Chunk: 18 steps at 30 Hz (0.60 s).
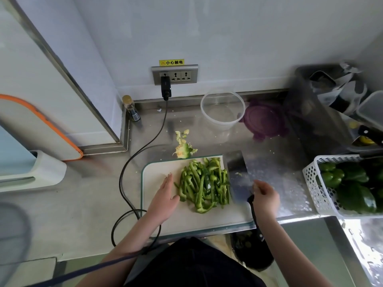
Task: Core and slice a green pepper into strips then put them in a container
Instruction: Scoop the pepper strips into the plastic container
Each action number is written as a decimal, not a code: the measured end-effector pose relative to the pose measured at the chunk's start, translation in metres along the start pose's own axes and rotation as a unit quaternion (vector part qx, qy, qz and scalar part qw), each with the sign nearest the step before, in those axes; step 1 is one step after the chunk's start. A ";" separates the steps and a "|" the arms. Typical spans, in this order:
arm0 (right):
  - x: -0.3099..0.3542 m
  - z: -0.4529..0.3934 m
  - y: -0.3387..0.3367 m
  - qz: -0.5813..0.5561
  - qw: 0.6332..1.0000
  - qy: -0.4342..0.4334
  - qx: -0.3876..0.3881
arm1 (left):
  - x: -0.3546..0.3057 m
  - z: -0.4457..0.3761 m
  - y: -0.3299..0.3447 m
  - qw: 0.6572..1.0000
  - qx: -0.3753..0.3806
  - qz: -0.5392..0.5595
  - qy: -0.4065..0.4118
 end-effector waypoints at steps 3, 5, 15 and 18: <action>0.017 0.021 -0.004 -0.056 0.996 -0.068 -0.030 | 0.002 0.005 -0.001 1.000 -0.007 0.014 -0.003; 0.042 0.045 0.012 -0.038 0.983 -0.179 0.034 | 0.004 0.009 -0.002 1.000 -0.011 0.017 -0.003; 0.129 0.014 0.048 0.053 0.980 -0.164 0.100 | 0.015 0.021 -0.023 0.998 -0.066 -0.014 -0.012; 0.167 -0.021 0.063 0.128 0.972 -0.164 0.108 | 0.015 0.029 -0.034 0.995 -0.098 -0.026 -0.016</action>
Point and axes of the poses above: each hand's wrist, its own z-axis away from the middle knuckle, its own y-axis out of the palm, x = y × z, the point moved 6 cm from there along -z, towards the middle knuckle, and after that the axes turned 14 degrees about y, right-handed, at the moved point
